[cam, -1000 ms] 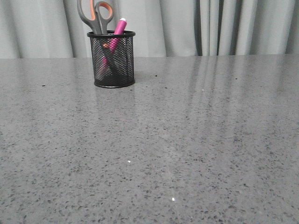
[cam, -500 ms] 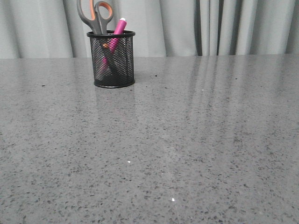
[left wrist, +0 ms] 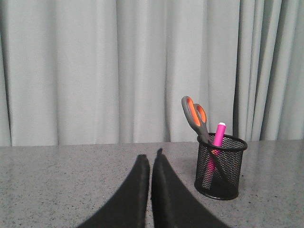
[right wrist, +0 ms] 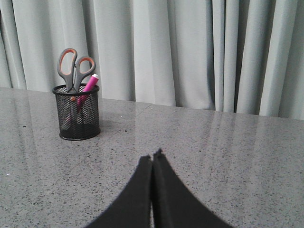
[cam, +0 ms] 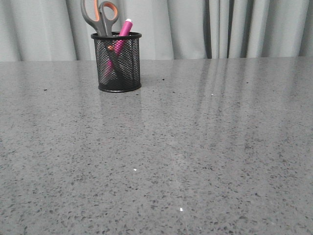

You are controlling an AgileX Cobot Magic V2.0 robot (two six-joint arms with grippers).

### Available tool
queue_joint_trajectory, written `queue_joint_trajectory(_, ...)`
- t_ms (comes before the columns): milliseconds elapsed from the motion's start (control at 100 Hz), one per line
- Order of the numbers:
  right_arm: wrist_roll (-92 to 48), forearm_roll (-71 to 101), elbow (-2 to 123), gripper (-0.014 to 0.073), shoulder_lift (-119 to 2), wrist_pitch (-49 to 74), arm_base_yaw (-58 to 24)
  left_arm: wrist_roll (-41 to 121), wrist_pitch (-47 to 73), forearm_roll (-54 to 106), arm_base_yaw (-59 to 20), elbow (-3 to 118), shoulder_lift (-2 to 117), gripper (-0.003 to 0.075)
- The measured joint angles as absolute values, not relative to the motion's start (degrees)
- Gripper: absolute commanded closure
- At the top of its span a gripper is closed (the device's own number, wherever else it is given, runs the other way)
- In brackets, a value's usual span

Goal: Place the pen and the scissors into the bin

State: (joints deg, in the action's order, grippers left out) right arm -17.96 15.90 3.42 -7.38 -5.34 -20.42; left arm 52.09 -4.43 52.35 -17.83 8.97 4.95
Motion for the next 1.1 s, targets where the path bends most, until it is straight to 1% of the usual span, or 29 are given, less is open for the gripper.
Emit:
queue_joint_trajectory(130, -17.96, 15.90, 3.42, 0.0662, -7.38, -5.34, -20.42, 51.98, -4.43, 50.46, -17.83, 8.88, 4.95, 0.0739)
queue_joint_trajectory(190, -17.96, 15.90, 3.42, 0.0662, -7.38, -5.34, -20.42, 49.53, -4.43, 44.41, -17.72, 8.76, 4.95, 0.0739)
queue_joint_trajectory(280, -17.96, 15.90, 3.42, 0.0662, -7.38, -5.34, -20.42, 37.58, -4.17, 30.74, -16.32, 8.22, 4.95, 0.0739)
queue_joint_trajectory(370, -17.96, 15.90, 3.42, 0.0662, -7.38, -5.34, -20.42, 24.07, -3.32, 18.21, -12.66, 6.66, 4.82, 0.0739)
queue_joint_trajectory(460, -17.96, 15.90, 3.42, 0.0662, -7.38, -5.26, -20.42, 13.57, 0.00, 8.99, -8.54, 4.41, 3.55, 0.0739)
queue_joint_trajectory(530, -17.96, 15.90, 3.42, 0.0662, -7.38, -5.26, -20.42, 8.35, 2.78, 4.30, -6.33, 2.58, 1.42, 0.0739)
queue_joint_trajectory(670, -17.96, 15.90, 3.42, 0.0662, -7.38, -5.26, -20.42, 5.08, 6.78, 1.25, -4.77, -0.14, -0.22, 0.0739)
queue_joint_trajectory(810, -17.96, 15.90, 3.42, 0.0662, -7.38, -5.12, -20.42, 4.67, 6.80, 0.94, -4.25, -0.14, -0.22, 0.0739)
queue_joint_trajectory(1100, -17.96, 15.90, 3.42, 0.0662, -7.38, -4.99, -20.42, 4.51, 7.32, 0.94, -0.34, -0.14, -0.22, 0.0739)
